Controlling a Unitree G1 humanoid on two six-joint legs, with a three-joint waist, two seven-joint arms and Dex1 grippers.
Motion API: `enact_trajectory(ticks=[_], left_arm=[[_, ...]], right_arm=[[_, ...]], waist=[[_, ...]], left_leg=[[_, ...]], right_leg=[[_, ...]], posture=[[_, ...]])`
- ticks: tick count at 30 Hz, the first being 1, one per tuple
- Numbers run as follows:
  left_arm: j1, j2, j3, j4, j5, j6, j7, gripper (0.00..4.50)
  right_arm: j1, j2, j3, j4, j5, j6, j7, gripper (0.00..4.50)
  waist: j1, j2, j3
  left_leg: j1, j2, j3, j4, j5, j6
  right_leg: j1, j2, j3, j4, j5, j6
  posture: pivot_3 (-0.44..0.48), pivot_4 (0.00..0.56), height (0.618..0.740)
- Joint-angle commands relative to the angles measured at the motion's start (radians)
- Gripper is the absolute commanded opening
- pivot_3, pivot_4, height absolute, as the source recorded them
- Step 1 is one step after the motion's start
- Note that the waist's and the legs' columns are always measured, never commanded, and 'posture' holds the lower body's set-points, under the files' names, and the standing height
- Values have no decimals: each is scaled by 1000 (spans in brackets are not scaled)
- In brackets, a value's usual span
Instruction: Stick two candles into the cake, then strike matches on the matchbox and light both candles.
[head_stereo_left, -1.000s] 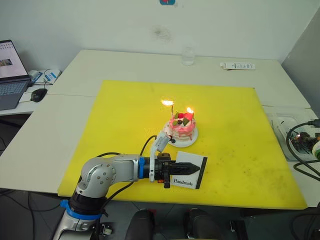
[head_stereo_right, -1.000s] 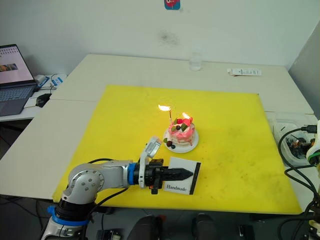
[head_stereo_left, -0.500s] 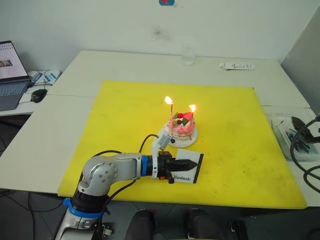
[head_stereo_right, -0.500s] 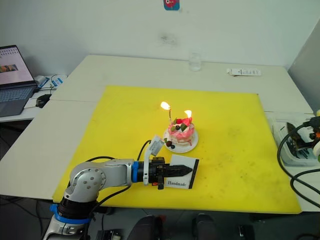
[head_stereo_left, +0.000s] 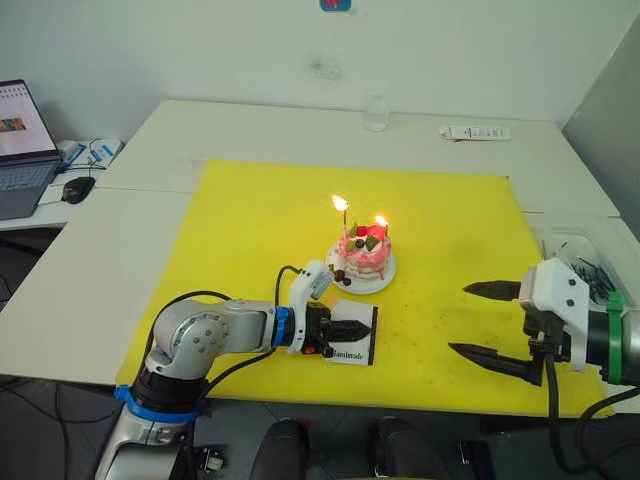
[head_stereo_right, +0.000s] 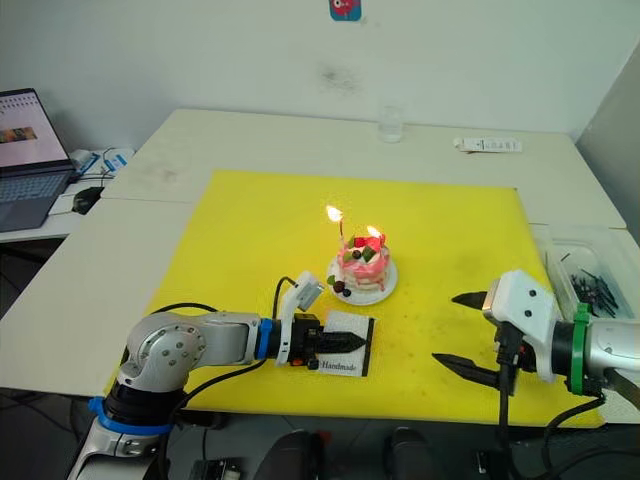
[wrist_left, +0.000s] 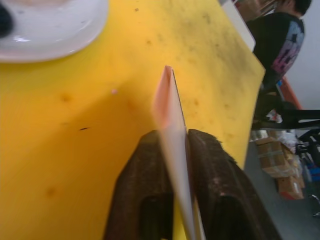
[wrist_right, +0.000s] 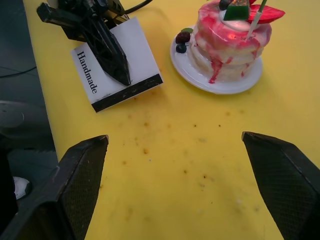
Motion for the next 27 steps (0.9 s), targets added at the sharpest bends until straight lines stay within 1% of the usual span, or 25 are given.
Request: enact_trajectory(ticks=[1, 3, 4, 8, 9, 14, 18, 22, 23, 26, 27], left_arm=[[-18, 14, -11, -4, 26, -2, -22, 2098], [-22, 27, -14, -11, 33, 1, -40, 2792], [-24, 32, -12, -13, 35, 3, -46, 3057], [-38, 59, -11, -23, 41, 9, -72, 4354], [-44, 68, -11, -26, 42, 10, -79, 4479], [-71, 120, 3, -46, 33, 23, -114, 4479], [-85, 200, 18, -81, 21, 24, -173, 4479], [-83, 305, 37, -111, 23, -12, -255, 4479], [-72, 349, 43, -119, 34, -34, -291, 4479], [-26, 466, 78, -127, 82, -127, -387, 4479], [-2, 499, 89, -131, 116, -193, -424, 4479]], right_arm=[[-20, -16, 28, -20, 18, -8, -16, 4500], [-26, -17, 47, -26, 20, -5, -27, 4500], [-30, -16, 55, -28, 22, -3, -35, 4500], [-38, -16, 79, -30, 23, -5, -55, 4500], [-40, -18, 86, -29, 19, -7, -58, 4500], [-53, -23, 107, -18, -1, -22, -71, 4500], [-54, -28, 106, -13, -16, -40, -76, 4500], [-46, -35, 88, -2, -33, -62, -73, 4500], [-40, -36, 78, 5, -40, -70, -72, 4500], [-30, -16, 38, 31, -53, -101, -80, 4500], [-27, -12, 26, 42, -59, -114, -77, 4500]], waist=[[1, 0, 0], [2, 0, 0], [1, 0, 0], [1, 0, 0], [1, 0, 0], [1, 0, 0], [1, 0, 0], [1, 0, 0], [1, -1, 0], [0, -1, 1], [0, -1, 1]], left_leg=[[0, 0, 0, 0, 0, 0], [-1, 0, 0, 0, 0, 0], [-1, 0, 0, 0, 0, 0], [-1, 1, -1, 0, 0, 0], [0, 1, -1, 0, 0, 0], [0, 1, -1, 0, 0, 0], [-1, 1, 0, 0, 0, 0], [-2, 1, -1, -1, 0, 0], [-2, 1, -1, -1, 0, 0], [-2, 1, 0, -1, 0, 0], [-2, 1, 0, -1, 0, 0]], right_leg=[[0, 0, 0, 0, 0, 0], [0, 0, -1, -1, 0, 0], [0, 0, 0, -1, 0, 0], [0, 0, -1, 0, 0, 0], [0, 0, -1, 0, 0, 0], [0, 0, -1, 0, 0, -1], [-1, 0, 0, -1, 0, -1], [-1, 0, -1, -1, -1, -1], [-1, 0, -2, -1, -1, -1], [-2, -2, -1, -1, -1, -2], [-2, -2, -1, -1, -1, -2]], posture=[[0, 150, 727], [0, 150, 727], [0, 150, 727], [0, 150, 727], [0, 150, 727], [0, 150, 727], [0, 150, 727], [0, 150, 727], [0, 150, 727], [0, 150, 727], [0, 150, 727]])
